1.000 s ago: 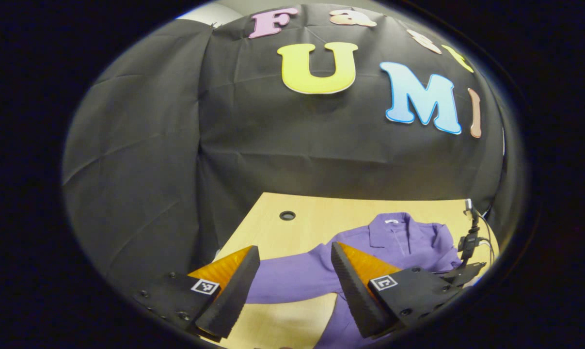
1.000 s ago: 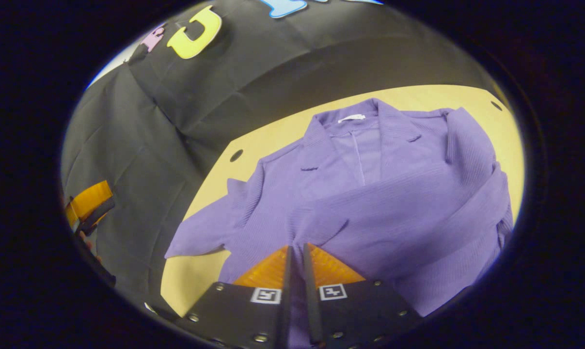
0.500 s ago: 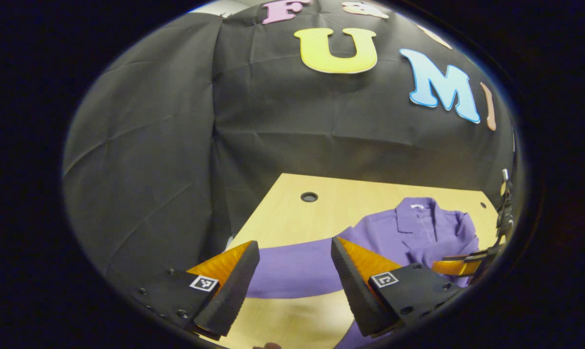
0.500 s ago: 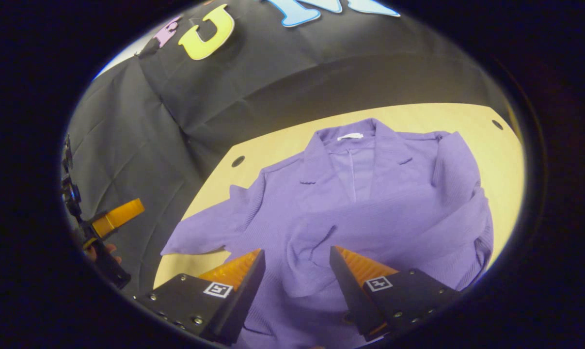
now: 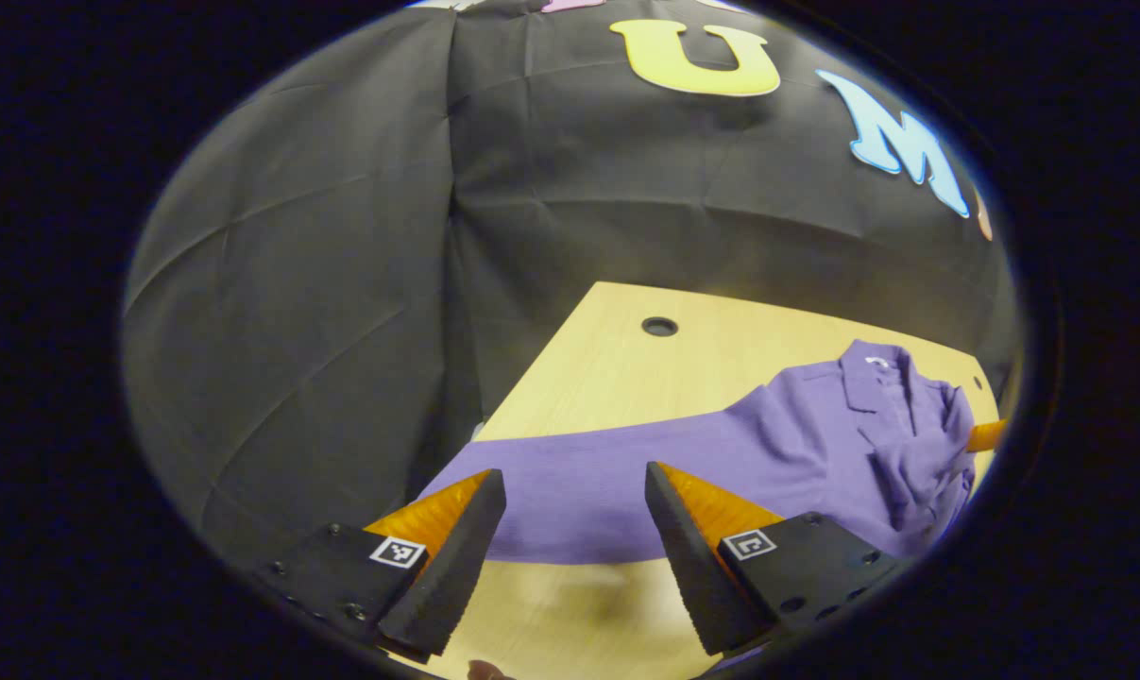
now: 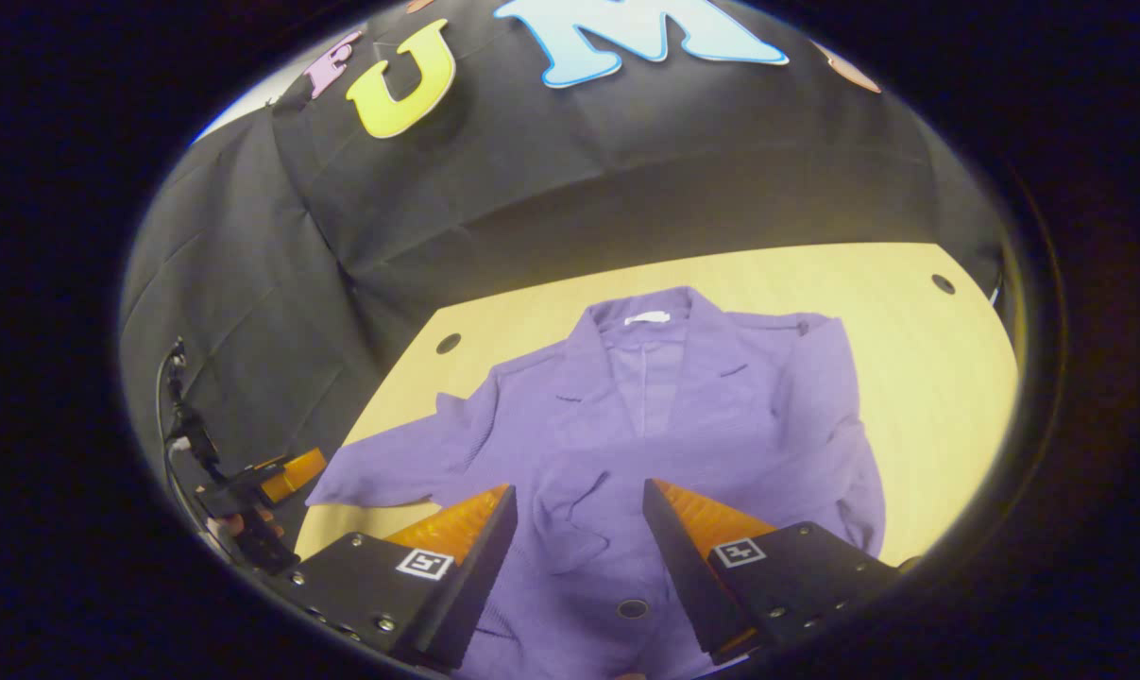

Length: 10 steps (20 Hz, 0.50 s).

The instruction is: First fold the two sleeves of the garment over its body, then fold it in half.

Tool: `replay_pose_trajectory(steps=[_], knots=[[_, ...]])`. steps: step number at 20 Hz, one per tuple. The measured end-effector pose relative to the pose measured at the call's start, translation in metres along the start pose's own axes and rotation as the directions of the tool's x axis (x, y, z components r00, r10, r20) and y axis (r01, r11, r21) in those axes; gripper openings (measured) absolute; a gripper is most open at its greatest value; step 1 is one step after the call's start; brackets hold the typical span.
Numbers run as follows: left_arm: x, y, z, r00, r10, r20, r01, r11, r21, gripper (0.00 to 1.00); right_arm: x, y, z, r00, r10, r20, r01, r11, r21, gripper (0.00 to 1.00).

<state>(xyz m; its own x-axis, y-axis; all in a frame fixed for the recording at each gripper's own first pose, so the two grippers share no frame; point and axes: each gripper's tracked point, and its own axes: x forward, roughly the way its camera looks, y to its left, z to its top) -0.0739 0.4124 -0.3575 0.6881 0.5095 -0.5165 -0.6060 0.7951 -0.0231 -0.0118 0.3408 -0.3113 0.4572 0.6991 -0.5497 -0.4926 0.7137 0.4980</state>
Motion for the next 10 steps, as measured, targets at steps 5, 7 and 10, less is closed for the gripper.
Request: replay_pose_trajectory(steps=[5,7,10], knots=[[0.026,0.026,-0.021,0.998,0.049,-0.038,-0.049,0.999,0.004,0.98,-0.019,-0.013,0.015,0.999,-0.043,0.021,0.044,0.999,-0.005,0.85],[0.033,0.036,-0.031,0.996,0.065,-0.057,-0.065,0.998,0.004,0.99,-0.027,-0.015,0.018,0.998,-0.056,0.029,0.056,0.998,-0.01,0.85],[0.043,0.047,-0.05,0.991,0.098,-0.096,-0.099,0.995,0.0,1.0,-0.038,-0.019,0.021,0.997,-0.072,0.034,0.072,0.997,-0.02,0.85]])
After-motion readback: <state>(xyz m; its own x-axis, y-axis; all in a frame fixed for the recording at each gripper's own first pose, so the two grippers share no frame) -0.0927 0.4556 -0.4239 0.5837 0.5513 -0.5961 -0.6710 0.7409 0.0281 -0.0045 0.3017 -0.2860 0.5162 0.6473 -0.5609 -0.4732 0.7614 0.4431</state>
